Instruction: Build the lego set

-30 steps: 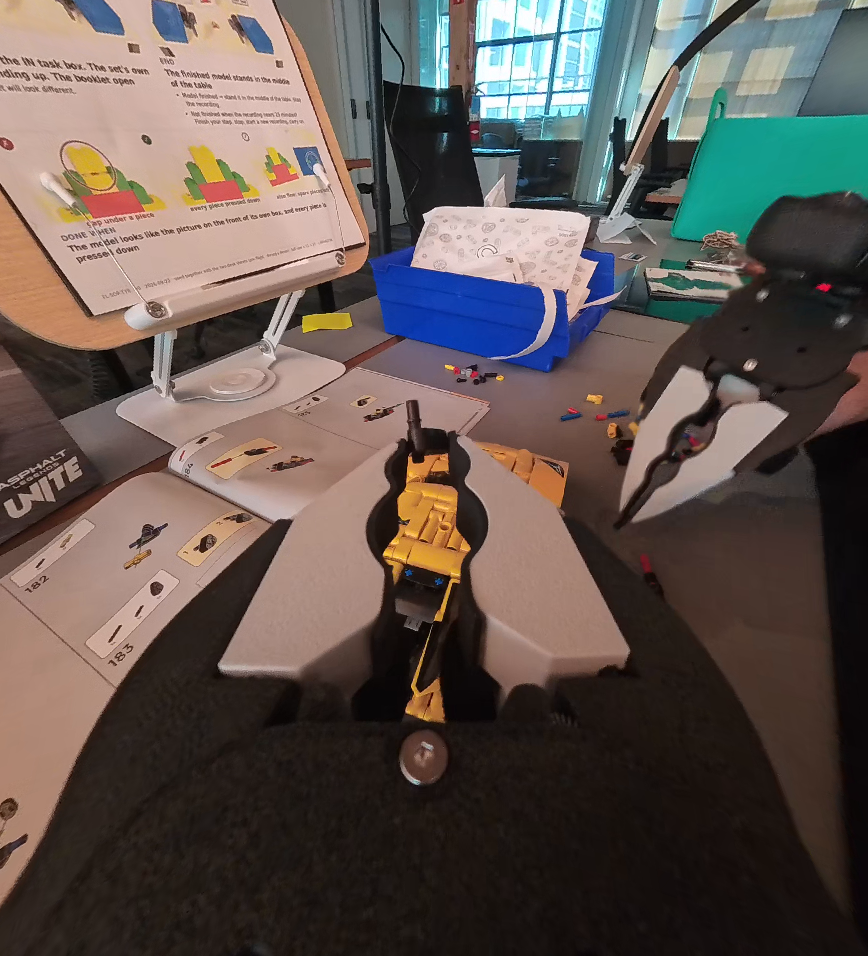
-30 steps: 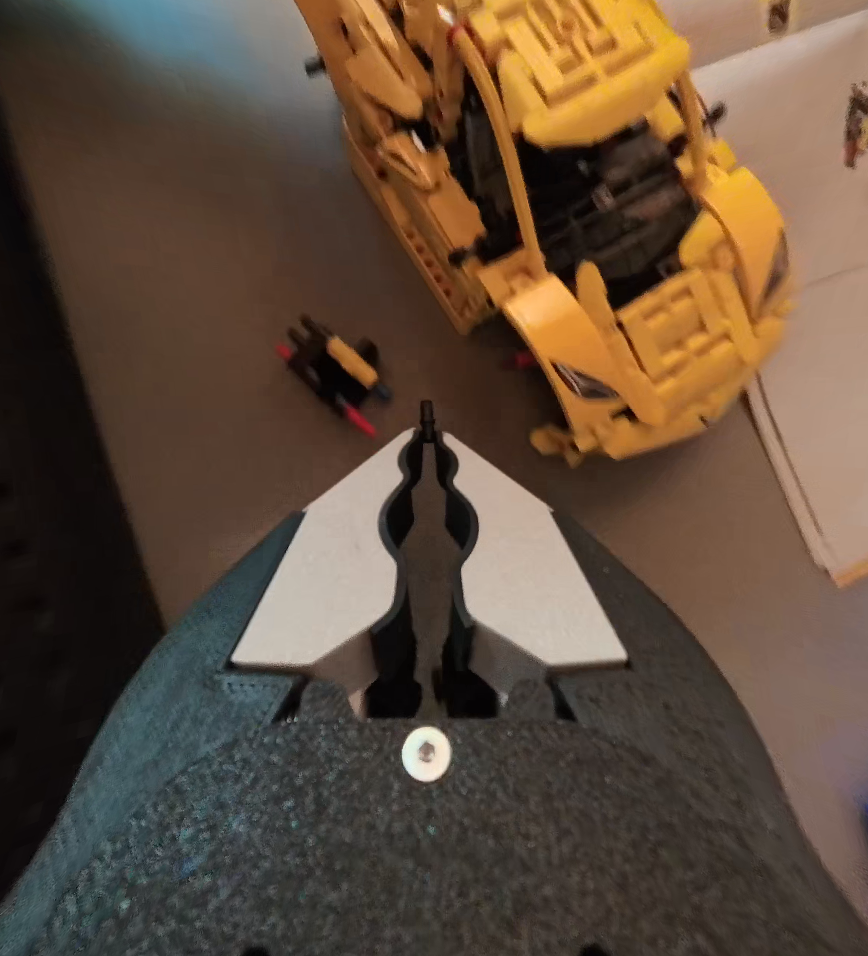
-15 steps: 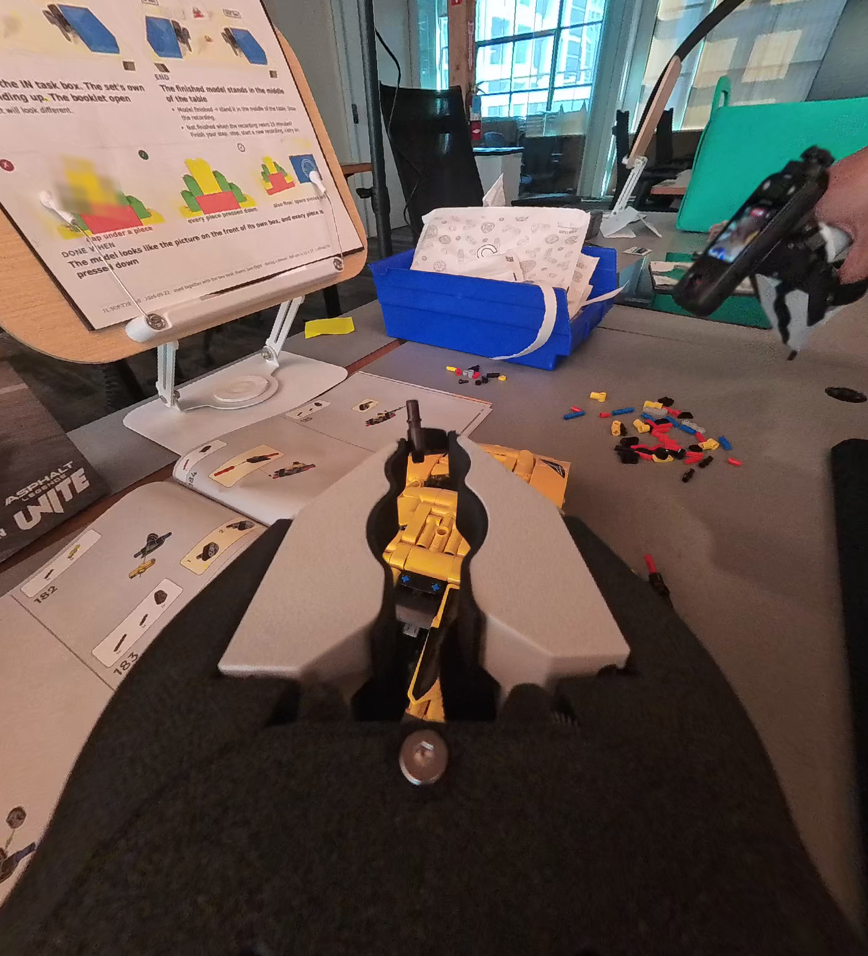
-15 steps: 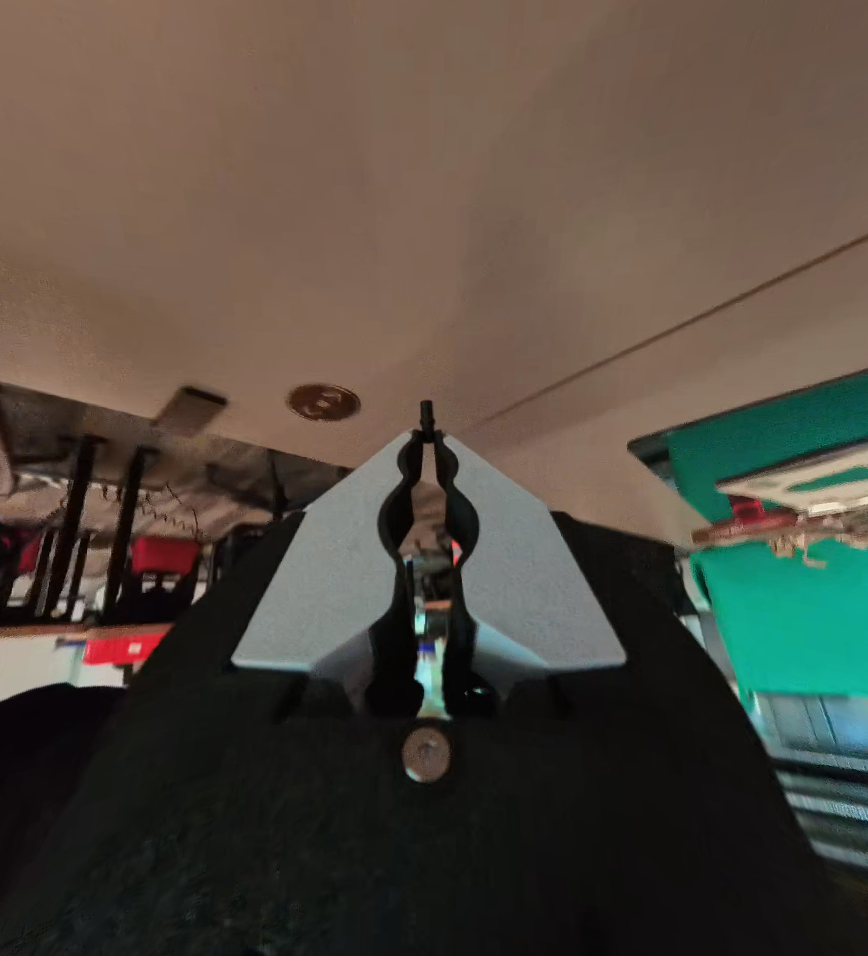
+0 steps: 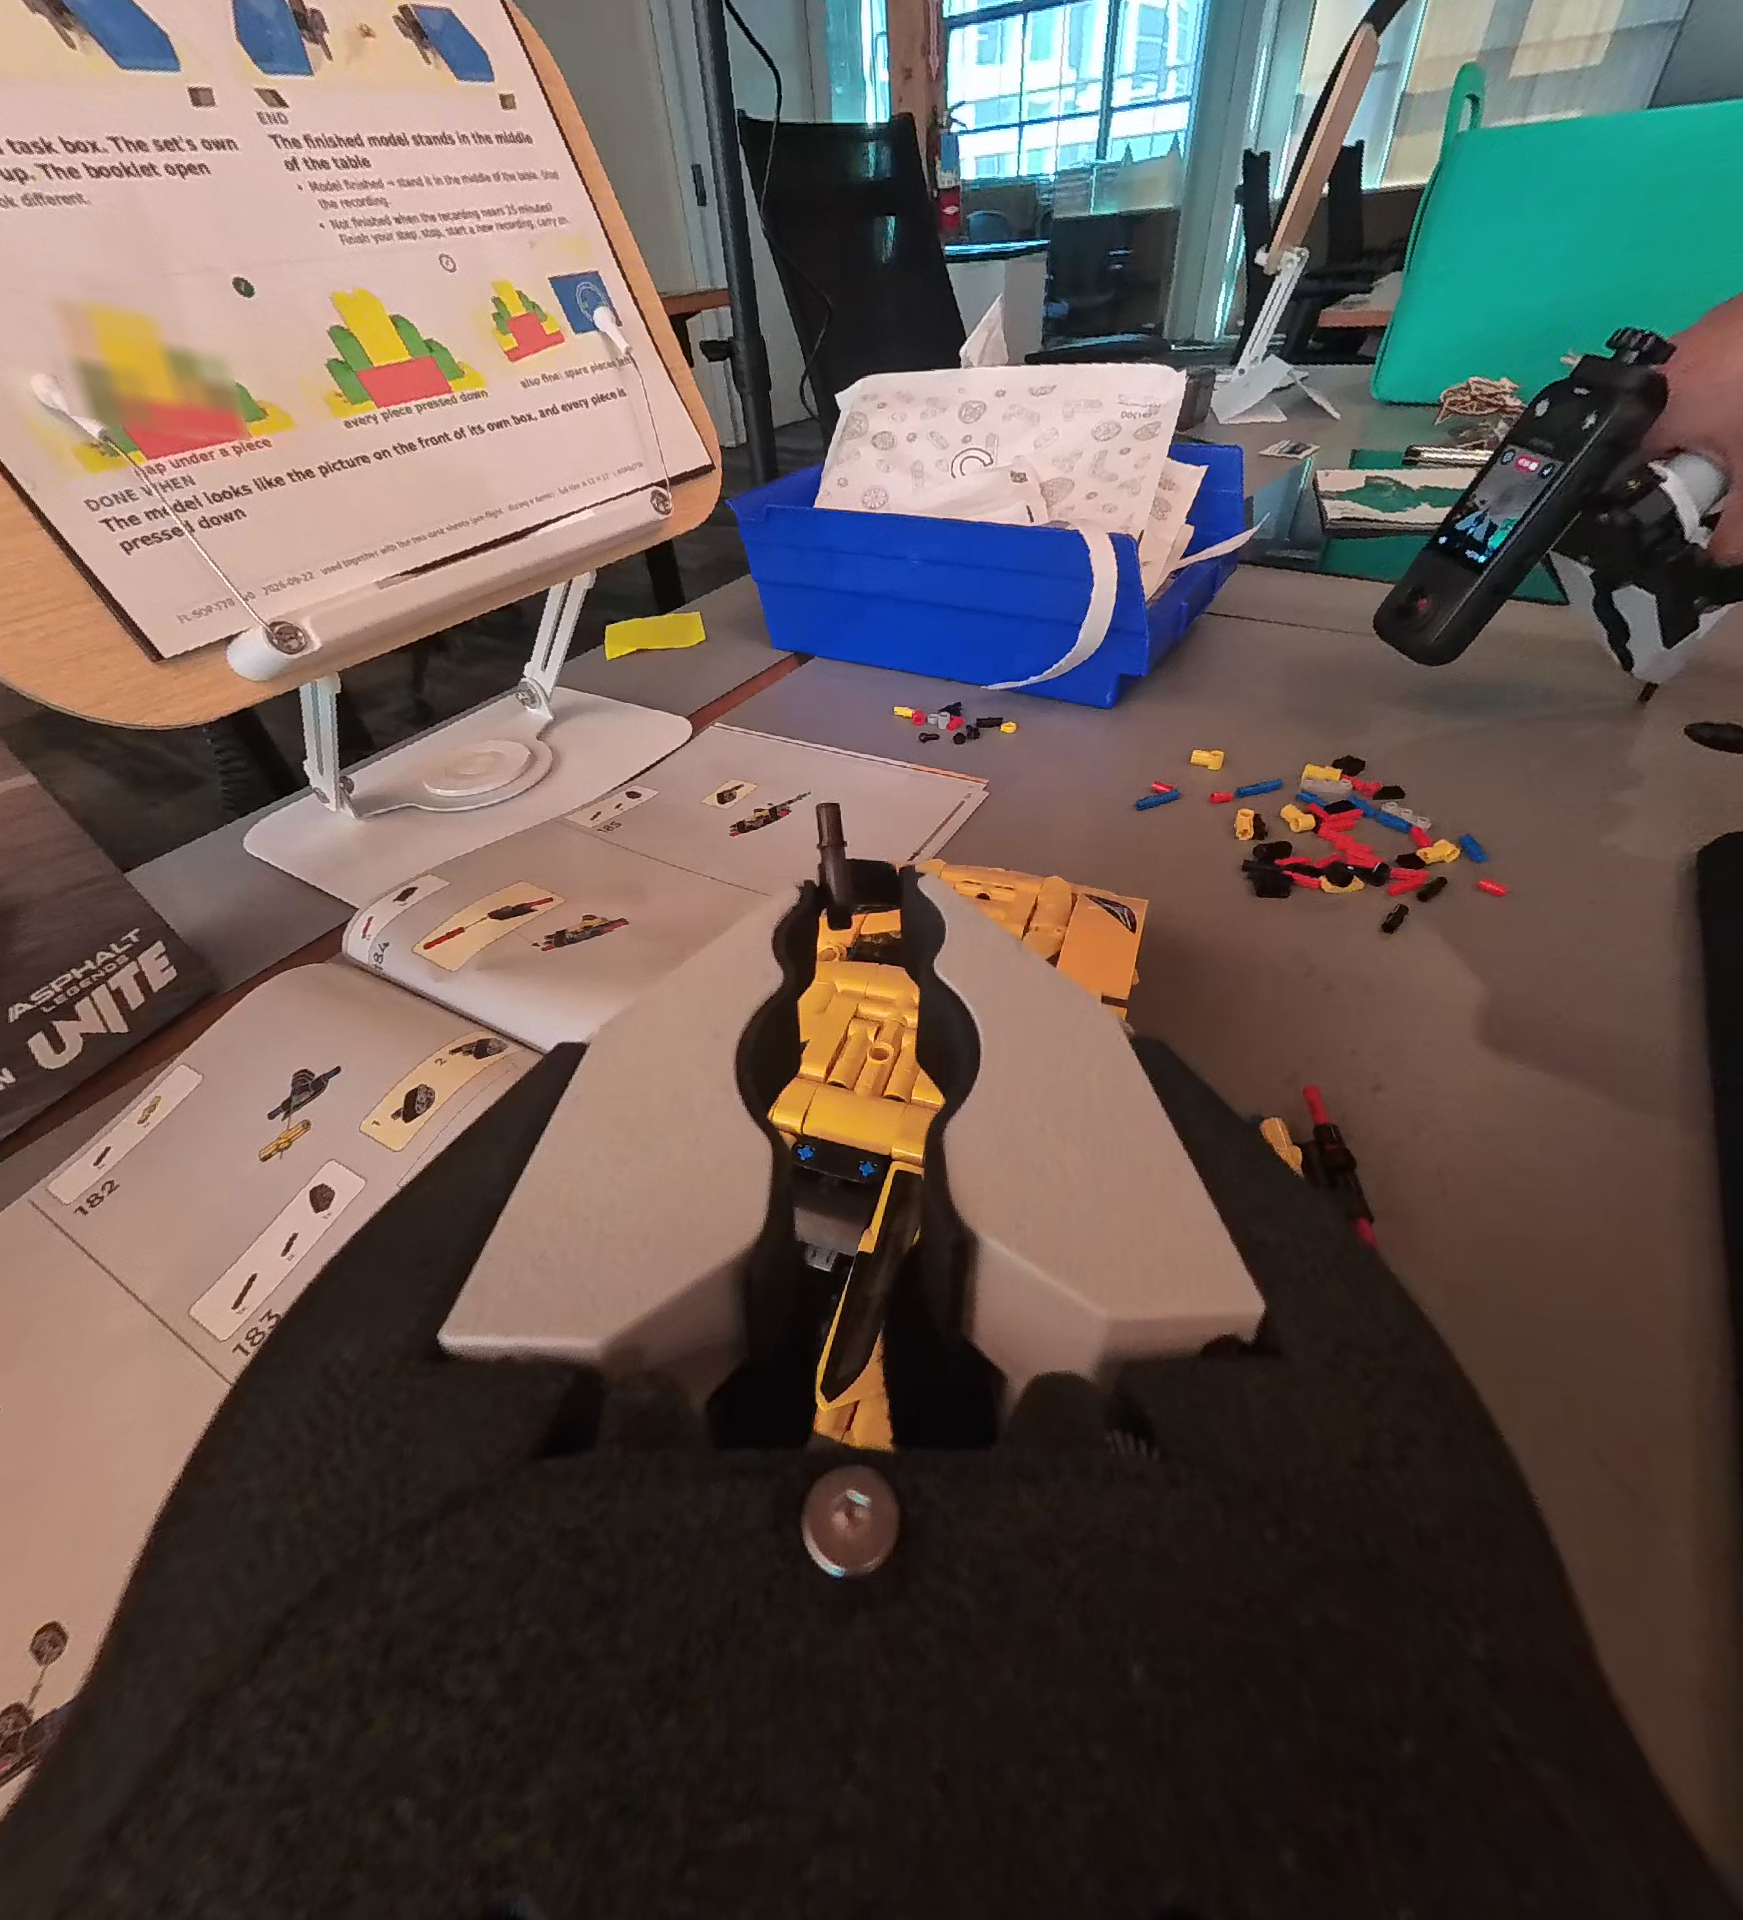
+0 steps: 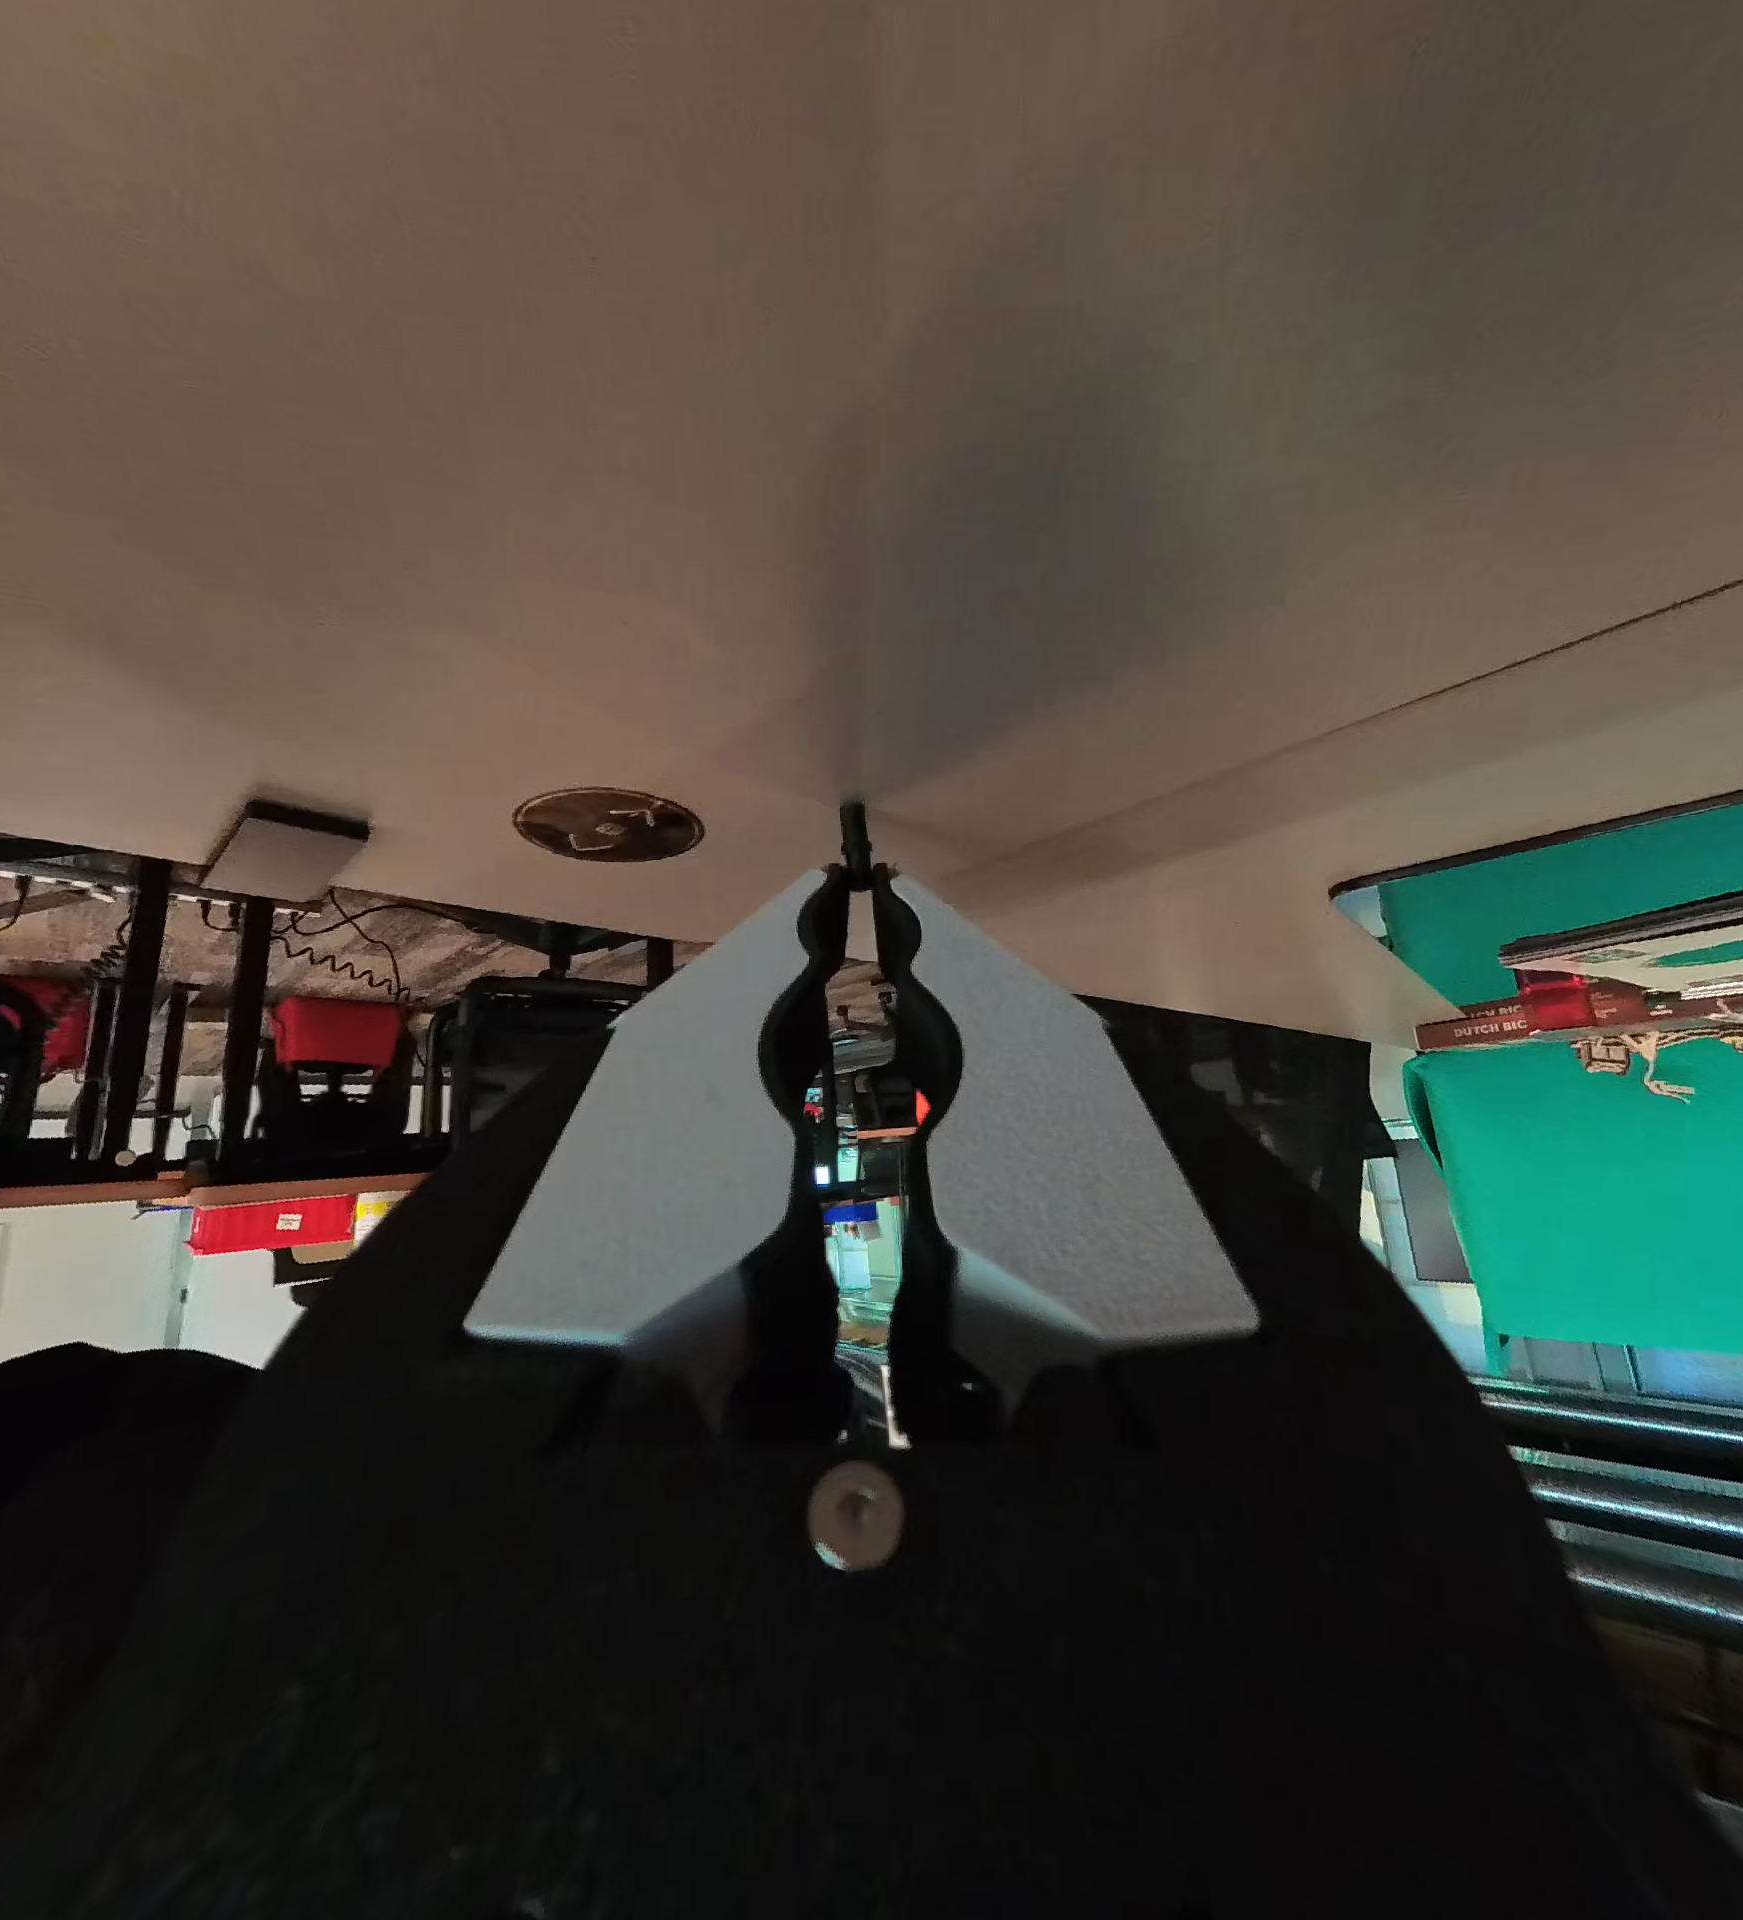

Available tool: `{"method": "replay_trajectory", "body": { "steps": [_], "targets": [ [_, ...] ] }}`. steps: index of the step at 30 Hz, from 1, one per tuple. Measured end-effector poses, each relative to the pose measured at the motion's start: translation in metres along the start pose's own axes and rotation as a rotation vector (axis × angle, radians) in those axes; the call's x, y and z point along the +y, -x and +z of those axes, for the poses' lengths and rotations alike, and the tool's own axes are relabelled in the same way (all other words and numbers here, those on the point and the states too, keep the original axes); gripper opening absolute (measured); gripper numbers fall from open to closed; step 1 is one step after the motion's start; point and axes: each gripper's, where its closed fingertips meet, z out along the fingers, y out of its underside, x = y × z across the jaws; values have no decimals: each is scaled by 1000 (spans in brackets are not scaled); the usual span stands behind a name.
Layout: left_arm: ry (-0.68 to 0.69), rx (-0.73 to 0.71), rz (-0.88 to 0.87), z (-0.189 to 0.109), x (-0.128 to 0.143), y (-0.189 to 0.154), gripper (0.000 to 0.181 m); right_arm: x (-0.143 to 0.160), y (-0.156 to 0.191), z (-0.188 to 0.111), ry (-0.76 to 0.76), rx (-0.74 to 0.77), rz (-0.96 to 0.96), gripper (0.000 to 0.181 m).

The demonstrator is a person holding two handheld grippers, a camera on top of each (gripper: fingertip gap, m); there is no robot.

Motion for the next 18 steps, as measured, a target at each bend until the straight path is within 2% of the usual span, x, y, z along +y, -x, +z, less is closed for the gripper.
{"method": "replay_trajectory", "body": {
  "steps": [14,16,18],
  "targets": [
    [-10,2,-1,-1,-3,-1,15,0,3,-3,-64,16,-7,10],
    [-10,1,-2,-1,-2,-1,15,3,7,-5,-112,-4,-5,12],
    [-10,0,-3,-1,-2,-1,15,7,10,-13,-241,-17,12,12]
  ]
}}
